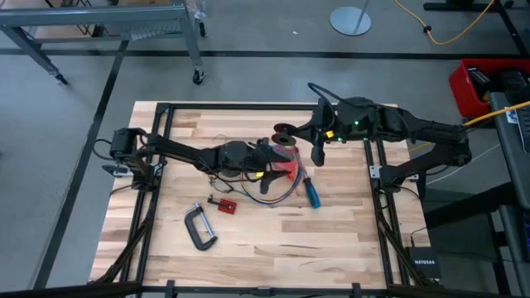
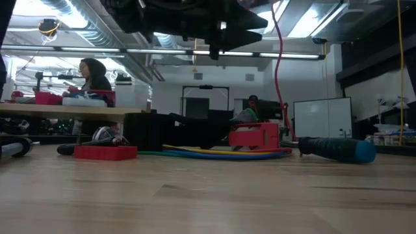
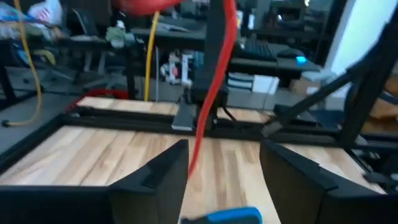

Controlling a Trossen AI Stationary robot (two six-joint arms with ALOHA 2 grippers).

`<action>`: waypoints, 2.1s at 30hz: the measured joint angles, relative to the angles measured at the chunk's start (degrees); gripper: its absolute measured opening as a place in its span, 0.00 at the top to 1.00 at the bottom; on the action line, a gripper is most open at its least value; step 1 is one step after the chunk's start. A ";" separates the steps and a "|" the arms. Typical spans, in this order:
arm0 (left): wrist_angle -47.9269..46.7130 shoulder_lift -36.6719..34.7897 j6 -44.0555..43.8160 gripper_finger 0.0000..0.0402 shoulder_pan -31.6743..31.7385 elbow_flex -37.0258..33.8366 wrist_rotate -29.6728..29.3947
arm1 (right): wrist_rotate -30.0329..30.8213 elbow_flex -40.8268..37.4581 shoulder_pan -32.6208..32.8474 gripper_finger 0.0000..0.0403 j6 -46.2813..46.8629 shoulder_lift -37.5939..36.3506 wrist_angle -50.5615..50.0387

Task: Coil cords
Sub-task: Coil the red wire cable onto the black spool

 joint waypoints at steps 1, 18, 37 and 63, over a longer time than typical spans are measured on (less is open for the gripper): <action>1.51 0.60 0.16 0.52 0.00 0.00 -0.89 | -0.02 0.00 0.00 0.99 -0.07 0.00 0.79; 12.97 5.08 3.04 0.53 -0.11 0.00 -4.56 | -0.09 0.04 0.00 0.99 -4.34 0.09 10.61; 6.19 5.08 2.63 0.75 -1.95 0.00 -4.52 | 0.65 0.04 0.02 0.99 -4.78 0.07 9.71; -7.87 4.40 -7.76 1.00 -1.60 -0.05 -4.65 | 11.73 0.02 0.02 0.99 -6.08 -9.65 1.64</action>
